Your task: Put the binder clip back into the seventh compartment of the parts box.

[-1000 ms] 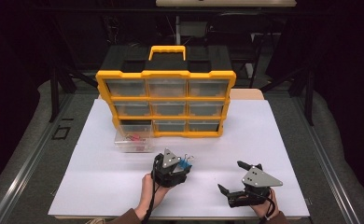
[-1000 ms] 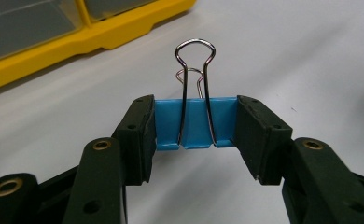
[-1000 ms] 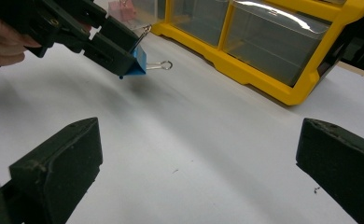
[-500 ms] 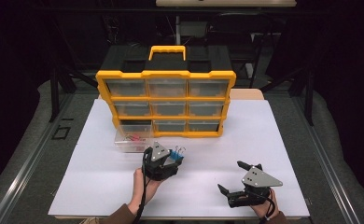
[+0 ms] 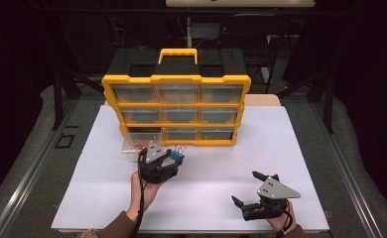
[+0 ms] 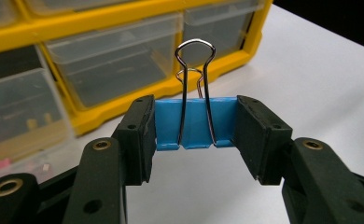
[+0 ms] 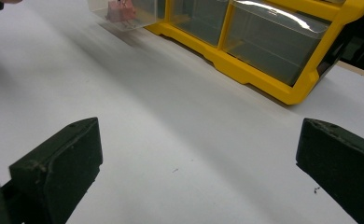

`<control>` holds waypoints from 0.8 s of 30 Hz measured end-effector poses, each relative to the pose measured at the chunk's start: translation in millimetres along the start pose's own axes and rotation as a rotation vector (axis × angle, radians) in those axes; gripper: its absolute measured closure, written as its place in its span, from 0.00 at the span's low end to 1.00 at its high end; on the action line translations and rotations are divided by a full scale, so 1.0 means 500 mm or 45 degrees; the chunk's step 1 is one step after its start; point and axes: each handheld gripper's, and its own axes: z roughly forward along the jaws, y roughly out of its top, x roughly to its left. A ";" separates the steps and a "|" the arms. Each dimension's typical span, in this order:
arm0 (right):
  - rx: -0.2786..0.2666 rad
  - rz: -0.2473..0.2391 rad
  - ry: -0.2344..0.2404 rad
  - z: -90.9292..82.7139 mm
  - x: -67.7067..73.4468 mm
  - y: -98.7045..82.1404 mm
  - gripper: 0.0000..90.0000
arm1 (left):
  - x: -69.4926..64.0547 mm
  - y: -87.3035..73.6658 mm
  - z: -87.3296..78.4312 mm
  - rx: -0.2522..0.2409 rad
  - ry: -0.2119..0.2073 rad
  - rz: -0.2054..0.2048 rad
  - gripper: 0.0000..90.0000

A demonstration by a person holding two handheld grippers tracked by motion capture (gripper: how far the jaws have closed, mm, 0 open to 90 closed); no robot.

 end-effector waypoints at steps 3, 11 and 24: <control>0.000 0.001 -0.002 0.000 0.000 0.000 0.00 | 0.013 0.005 -0.007 -0.020 0.018 -0.015 0.55; 0.001 0.001 -0.002 -0.001 0.000 -0.001 0.00 | 0.042 0.018 -0.029 -0.071 0.073 -0.029 0.55; 0.004 0.009 -0.006 -0.002 -0.001 -0.001 0.00 | 0.098 0.031 -0.067 -0.142 0.159 -0.100 0.55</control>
